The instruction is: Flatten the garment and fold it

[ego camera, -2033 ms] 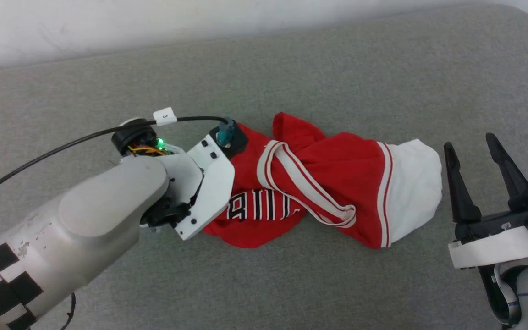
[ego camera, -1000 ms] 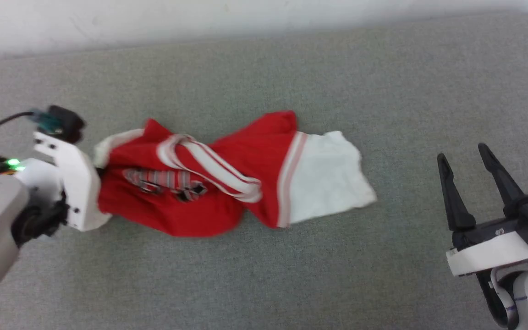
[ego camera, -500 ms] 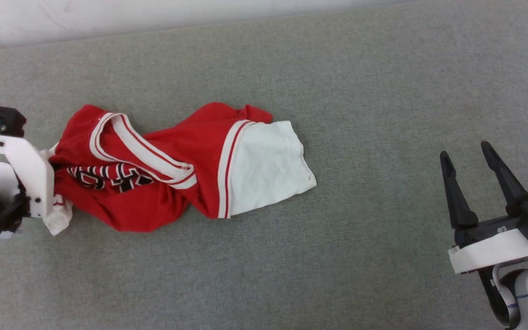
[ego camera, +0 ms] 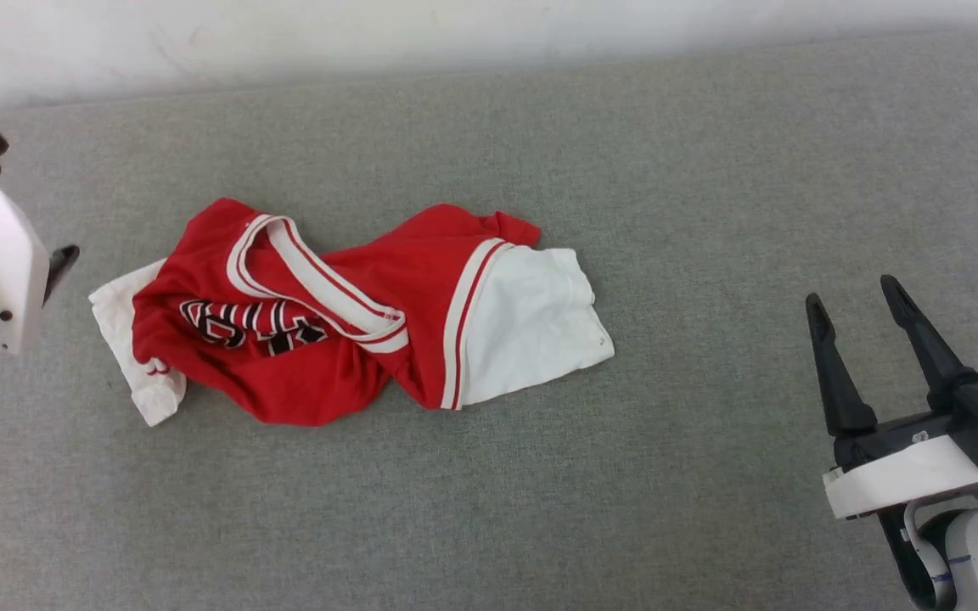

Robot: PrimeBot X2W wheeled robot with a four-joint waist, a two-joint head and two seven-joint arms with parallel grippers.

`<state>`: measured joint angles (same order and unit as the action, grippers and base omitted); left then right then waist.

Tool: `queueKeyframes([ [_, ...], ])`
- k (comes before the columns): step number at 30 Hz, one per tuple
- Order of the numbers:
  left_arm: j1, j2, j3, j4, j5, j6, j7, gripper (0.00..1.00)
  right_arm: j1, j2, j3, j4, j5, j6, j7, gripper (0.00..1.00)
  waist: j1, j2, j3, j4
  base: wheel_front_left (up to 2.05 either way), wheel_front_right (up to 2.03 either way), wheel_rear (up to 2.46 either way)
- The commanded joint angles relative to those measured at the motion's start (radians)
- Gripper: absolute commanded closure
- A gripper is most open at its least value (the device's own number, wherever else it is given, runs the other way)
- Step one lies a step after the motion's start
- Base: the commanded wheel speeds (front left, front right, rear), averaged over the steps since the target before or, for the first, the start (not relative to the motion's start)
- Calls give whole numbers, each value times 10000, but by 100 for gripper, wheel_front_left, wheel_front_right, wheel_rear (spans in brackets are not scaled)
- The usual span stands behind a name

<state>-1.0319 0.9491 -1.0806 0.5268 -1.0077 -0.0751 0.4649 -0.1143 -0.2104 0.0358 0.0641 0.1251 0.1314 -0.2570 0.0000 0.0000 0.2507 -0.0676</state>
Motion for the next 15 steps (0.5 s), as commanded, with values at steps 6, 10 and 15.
queueKeyframes([
  [6, -18, -291, -65, 126, -596, 421, 1216, 0, -251, -44, 141, -72, -12, -7, -47, 0, 0, 0, 545, -248, 0, 0, 0],
  [10, -73, -413, -173, 331, -529, 508, 1440, 0, -402, -73, 184, -102, -23, -7, -47, 0, 0, 0, 825, -432, 0, 0, 0],
  [15, -236, -345, -568, 962, 17, 526, 1766, 0, -656, -67, 220, -153, -29, -7, -47, 0, 0, 0, 1270, -793, 0, 0, 0],
])
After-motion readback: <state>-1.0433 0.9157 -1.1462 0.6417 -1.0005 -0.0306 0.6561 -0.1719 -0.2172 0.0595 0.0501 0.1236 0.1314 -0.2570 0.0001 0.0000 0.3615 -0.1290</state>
